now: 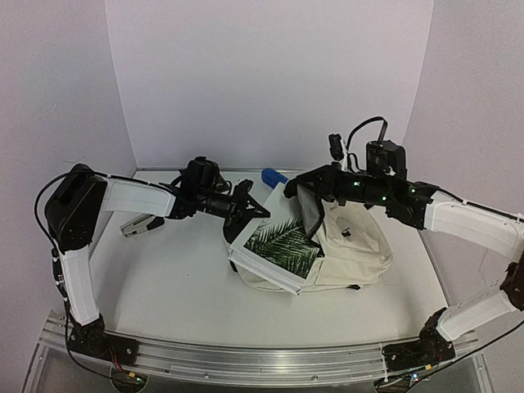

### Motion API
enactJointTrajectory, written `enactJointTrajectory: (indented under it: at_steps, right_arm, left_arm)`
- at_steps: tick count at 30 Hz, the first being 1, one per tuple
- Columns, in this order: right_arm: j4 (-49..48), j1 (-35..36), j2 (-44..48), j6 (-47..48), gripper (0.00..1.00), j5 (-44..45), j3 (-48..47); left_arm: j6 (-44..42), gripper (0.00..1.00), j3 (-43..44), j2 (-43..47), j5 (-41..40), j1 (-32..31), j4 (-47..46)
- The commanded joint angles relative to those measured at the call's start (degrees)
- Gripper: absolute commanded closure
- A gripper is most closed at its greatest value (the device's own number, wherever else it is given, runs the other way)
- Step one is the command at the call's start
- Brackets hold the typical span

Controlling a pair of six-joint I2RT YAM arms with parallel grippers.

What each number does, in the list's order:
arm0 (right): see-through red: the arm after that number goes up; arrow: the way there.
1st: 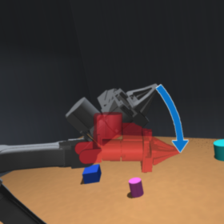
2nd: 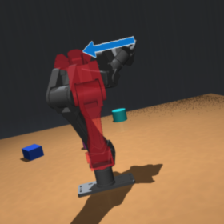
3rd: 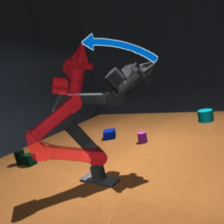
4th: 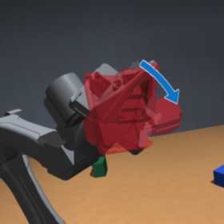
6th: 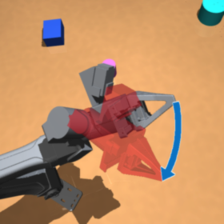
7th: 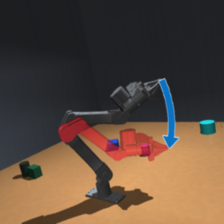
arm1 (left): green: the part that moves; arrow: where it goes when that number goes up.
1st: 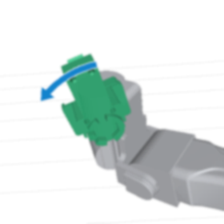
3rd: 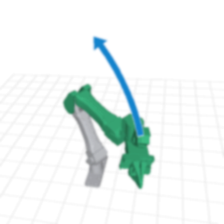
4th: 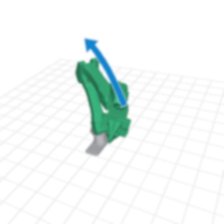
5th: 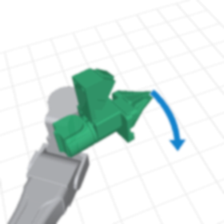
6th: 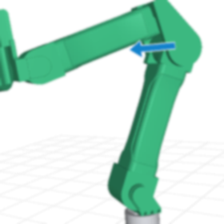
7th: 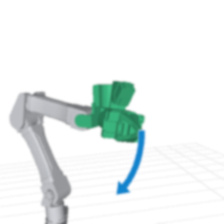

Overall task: Pack the student bag
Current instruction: Place the book in the student bag.

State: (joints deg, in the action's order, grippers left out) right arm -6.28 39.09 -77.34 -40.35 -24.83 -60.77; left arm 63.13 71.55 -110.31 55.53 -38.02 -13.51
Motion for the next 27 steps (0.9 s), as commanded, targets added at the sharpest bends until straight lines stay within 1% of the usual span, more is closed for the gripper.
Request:
enactJointTrajectory:
  at_steps: [1,4,6,8,15,22,27]
  right_arm:
    - [-10.14,0.52,5.33,-0.57,1.0,9.44,-1.77]
    - [-10.13,0.51,7.67,-3.07,1.0,22.25,0.76]
    - [-10.09,0.51,7.8,-3.92,1.0,25.12,1.01]
    - [-10.07,0.46,6.91,-4.18,1.0,26.01,0.34]
    - [-10.07,0.5,2.99,-2.98,1.0,20.45,-2.13]
    - [-10.15,0.46,1.66,-2.38,1.0,18.57,-2.68]
    - [-10.23,0.48,0.77,-0.41,1.0,13.56,-3.84]
  left_arm:
    - [2.64,0.81,-0.34,0.38,3.62,-0.3,-6.02]
    - [3.39,0.81,-2.85,1.56,3.32,-0.48,-7.64]
    - [3.85,0.81,-4.11,2.03,3.89,-0.79,-9.01]
    - [3.98,0.82,-4.68,2.2,4.94,-1.19,-9.51]
    - [4.18,0.81,-4.79,1.46,8.85,-2.01,-11.01]
    - [4.08,0.81,0.13,-2.63,12.57,-3.76,-11.85]
    - [3.69,0.81,3.27,-5.42,14.1,-4.45,-12.38]
